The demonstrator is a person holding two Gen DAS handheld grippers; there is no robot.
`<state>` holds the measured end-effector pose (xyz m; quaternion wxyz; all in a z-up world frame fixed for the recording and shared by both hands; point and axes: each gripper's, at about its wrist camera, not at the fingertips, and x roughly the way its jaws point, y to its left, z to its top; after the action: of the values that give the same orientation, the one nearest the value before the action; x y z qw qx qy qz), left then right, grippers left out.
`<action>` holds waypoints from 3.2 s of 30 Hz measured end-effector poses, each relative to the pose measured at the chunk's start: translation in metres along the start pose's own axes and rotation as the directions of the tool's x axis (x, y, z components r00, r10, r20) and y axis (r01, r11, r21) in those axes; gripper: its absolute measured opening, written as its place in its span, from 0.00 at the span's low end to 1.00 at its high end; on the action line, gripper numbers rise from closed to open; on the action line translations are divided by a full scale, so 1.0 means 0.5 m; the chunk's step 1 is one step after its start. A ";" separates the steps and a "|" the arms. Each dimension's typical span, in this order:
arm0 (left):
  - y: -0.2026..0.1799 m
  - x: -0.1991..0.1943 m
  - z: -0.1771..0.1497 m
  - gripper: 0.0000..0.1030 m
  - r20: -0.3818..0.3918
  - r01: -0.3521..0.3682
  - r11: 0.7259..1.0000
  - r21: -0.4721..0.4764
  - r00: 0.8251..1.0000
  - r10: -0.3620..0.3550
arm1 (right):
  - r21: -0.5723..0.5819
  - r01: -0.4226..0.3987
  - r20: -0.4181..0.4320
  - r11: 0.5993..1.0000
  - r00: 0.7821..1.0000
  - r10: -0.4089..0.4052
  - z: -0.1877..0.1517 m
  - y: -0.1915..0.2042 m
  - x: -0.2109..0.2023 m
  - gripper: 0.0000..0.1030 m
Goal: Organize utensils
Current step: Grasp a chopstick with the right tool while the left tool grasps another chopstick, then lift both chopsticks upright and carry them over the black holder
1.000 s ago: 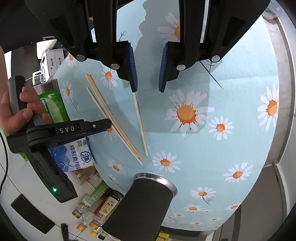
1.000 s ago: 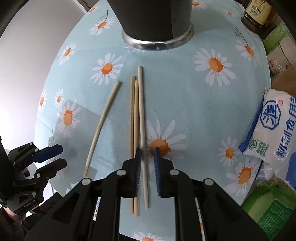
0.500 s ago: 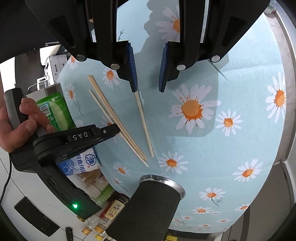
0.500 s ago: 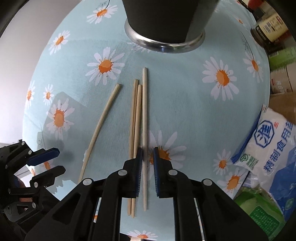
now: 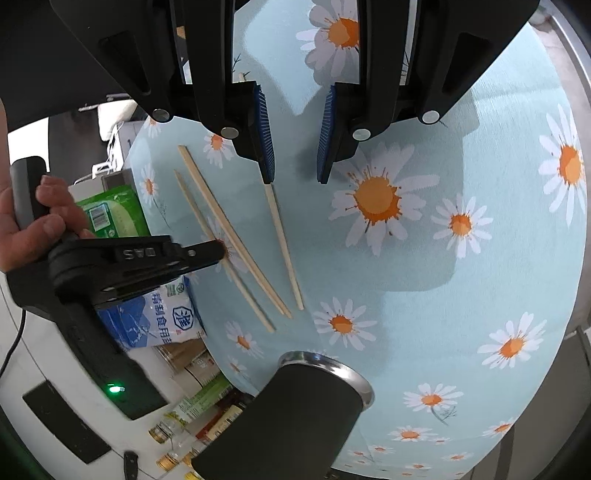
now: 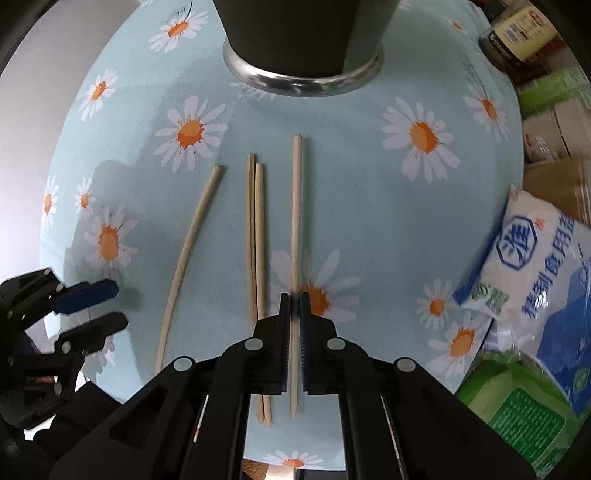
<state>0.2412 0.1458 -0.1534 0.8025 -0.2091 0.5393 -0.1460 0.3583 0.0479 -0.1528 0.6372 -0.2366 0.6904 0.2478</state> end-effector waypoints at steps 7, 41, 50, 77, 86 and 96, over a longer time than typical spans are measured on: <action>-0.018 0.004 0.032 0.22 -0.037 -0.064 0.998 -0.012 0.997 0.063 | 0.039 -0.123 0.101 0.992 0.988 0.119 -0.033 -0.040 -0.057 0.05; -0.122 0.118 0.076 0.04 -0.164 -0.481 0.873 -0.077 0.870 0.465 | -0.168 -0.501 0.310 0.849 0.791 0.527 -0.186 -0.194 -0.124 0.05; -0.085 0.093 0.064 0.04 -0.133 -0.381 0.915 -0.134 0.922 0.364 | -0.156 -0.481 0.327 0.863 0.799 0.504 -0.176 -0.177 -0.122 0.05; -0.142 -0.187 0.172 0.04 0.275 -0.134 0.989 0.067 0.955 0.111 | -0.150 -0.414 0.572 0.898 0.704 0.420 -0.133 -0.082 -0.235 0.05; -0.164 -0.234 0.227 0.03 0.365 -0.104 0.988 0.114 0.929 0.056 | -0.171 -0.416 0.677 0.893 0.608 0.413 -0.097 -0.117 -0.289 0.06; -0.173 -0.288 0.295 0.03 0.570 -0.080 0.985 0.156 0.822 -0.023 | -0.186 -0.432 0.822 0.882 0.424 0.381 -0.060 -0.166 -0.367 0.06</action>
<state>0.3232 0.1630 0.0542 0.9439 -0.1646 0.2636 -0.1112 0.4025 -0.0329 0.0287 0.8150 0.1028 0.3403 0.4576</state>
